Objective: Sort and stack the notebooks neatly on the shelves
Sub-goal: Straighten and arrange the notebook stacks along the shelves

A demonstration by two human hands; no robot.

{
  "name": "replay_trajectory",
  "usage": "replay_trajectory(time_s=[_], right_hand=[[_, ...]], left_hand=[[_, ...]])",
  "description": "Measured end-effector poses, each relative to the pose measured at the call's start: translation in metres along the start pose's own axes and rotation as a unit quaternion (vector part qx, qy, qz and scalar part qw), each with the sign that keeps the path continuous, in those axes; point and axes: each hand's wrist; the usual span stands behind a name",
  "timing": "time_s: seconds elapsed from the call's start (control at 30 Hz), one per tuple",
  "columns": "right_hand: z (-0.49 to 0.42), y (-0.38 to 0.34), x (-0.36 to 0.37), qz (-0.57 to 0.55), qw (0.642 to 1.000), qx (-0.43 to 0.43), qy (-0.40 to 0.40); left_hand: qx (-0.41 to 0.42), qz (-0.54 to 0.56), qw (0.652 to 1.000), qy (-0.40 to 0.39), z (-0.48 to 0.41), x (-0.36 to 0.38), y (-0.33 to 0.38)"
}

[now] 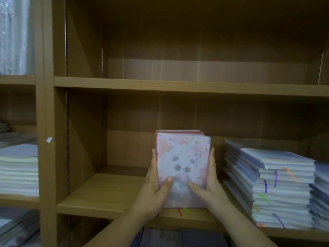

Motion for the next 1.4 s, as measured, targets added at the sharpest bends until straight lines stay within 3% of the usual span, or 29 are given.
replay_trajectory(time_s=[0.33,0.63,0.83,1.03,1.27,1.4], right_hand=[[0.002,0.013,0.001,0.088,0.996,-0.003,-0.022],[-0.002,-0.004,-0.001,0.028,0.999,0.022,-0.022],[-0.029,-0.051,0.042,-0.031,0.989,0.141,0.009],[-0.043,-0.08,0.122,-0.055,0.961,0.268,-0.033],[-0.058,-0.073,0.2,-0.045,0.948,0.299,-0.096],[-0.072,-0.083,0.215,-0.001,0.915,0.382,-0.127]], left_hand=[[-0.032,-0.012,0.999,-0.023,0.002,0.002,-0.013],[-0.054,0.039,0.997,-0.047,0.001,-0.005,0.008],[-0.119,0.047,0.99,0.057,0.021,-0.055,0.056],[-0.231,0.04,0.96,0.154,0.057,-0.118,0.07],[-0.334,0.037,0.92,0.203,0.075,-0.175,0.048],[-0.377,0.0,0.905,0.196,0.061,-0.201,0.044]])
Point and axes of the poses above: each hand's wrist, its own z-axis away from the middle knuckle, its own x-axis out of the palm, y = z × x, and after that the axes turned 7 degrees about -x, right-handed
